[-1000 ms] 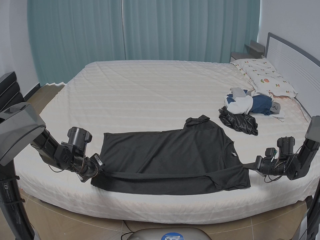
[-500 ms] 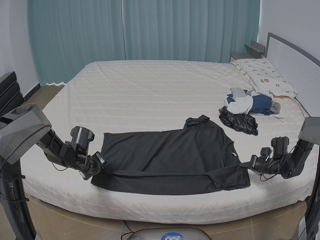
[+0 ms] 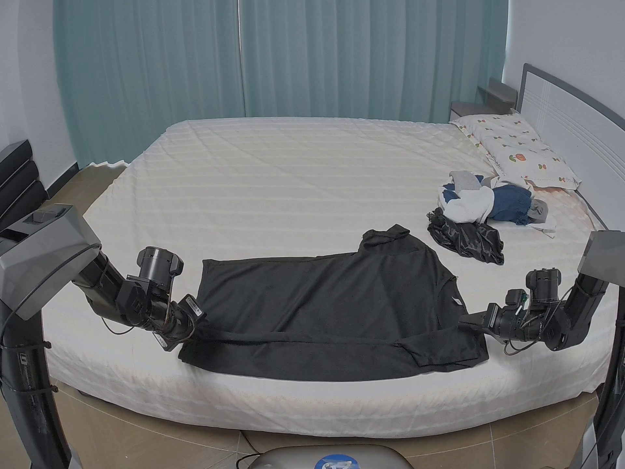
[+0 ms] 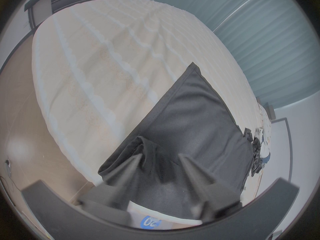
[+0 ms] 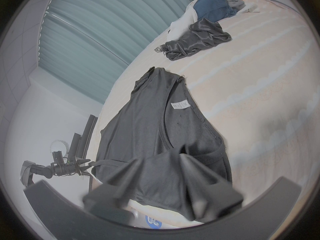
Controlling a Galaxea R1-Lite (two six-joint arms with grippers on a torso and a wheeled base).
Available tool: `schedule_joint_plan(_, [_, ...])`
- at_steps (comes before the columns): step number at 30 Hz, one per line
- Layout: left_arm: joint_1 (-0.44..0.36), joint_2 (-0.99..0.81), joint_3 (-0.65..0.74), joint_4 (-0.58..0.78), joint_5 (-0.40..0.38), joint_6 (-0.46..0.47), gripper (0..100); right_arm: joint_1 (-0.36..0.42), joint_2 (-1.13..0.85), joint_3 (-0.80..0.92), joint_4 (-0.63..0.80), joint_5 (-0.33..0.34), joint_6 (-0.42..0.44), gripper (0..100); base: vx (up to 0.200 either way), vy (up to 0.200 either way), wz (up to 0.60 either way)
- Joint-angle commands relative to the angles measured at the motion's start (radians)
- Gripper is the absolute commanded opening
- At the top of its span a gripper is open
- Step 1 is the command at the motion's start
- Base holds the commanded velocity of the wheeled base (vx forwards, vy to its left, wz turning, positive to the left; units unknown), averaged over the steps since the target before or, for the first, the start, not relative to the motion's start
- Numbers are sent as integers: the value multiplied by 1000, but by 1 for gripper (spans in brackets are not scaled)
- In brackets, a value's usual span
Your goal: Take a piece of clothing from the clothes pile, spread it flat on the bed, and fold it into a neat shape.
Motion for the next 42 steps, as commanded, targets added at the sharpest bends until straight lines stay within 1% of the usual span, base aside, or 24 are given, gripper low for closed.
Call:
schedule_joint_plan(1, [12, -3, -10, -2, 0, -38, 100, -7, -8, 29, -54, 1, 37, 100, 0, 0, 0])
schedule_joint_plan(2, [20, -9, -10, -4, -3, -53, 100, -12, -18, 54, -91, 2, 60, 100, 0, 0, 0])
schedule_joint_plan(3, [20, -9, -10, -4, -3, -53, 100, -12, -18, 54, -91, 2, 60, 100, 0, 0, 0])
schedule_joint_plan(4, [38, -16, -7, -10, -6, -79, 100, -21, -41, 114, -183, 4, 103, 100, 0, 0, 0])
schedule_joint_plan(6, [49, -24, 7, -25, -15, -100, 100, -32, -49, 166, -286, 4, 138, 100, 0, 0, 0])
schedule_joint_plan(8, [64, -27, 13, -40, -50, -120, 100, -47, -46, 212, -385, 2, 179, 100, 0, 0, 0])
schedule_joint_plan(12, [82, -67, 24, -40, -92, -150, 100, -52, -41, 273, -487, 13, 239, 100, 0, 0, 0])
schedule_joint_plan(15, [82, -69, 25, -40, -93, -151, 100, -52, -41, 273, -487, 13, 239, 100, 0, 0, 0])
schedule_joint_plan(16, [86, -105, 68, -43, -154, -159, 100, -44, -34, 281, -493, 16, 270, 100, 0, 0, 0])
schedule_joint_plan(18, [86, -110, 87, -43, -173, -162, 100, -44, -34, 287, -493, 16, 296, 100, 0, 0, 0])
schedule_joint_plan(24, [84, -110, 120, -83, -196, -159, 100, -46, -31, 295, -493, 16, 325, 100, 0, 0, 0])
schedule_joint_plan(32, [70, -115, 125, -89, -196, -159, 100, -34, -15, 295, -499, 15, 327, 100, 200, 0, 0])
schedule_joint_plan(35, [49, -118, 126, -89, -191, -159, 100, -34, -15, 295, -499, 15, 325, 100, 67, 0, 0])
schedule_joint_plan(39, [-49, -131, 128, -85, -168, -174, 100, -29, -14, 295, -499, 13, 325, 100, 0, 0, 0])
schedule_joint_plan(42, [-99, -138, 146, -82, -148, -177, 100, -24, -12, 298, -499, 12, 324, 100, 0, 0, 0])
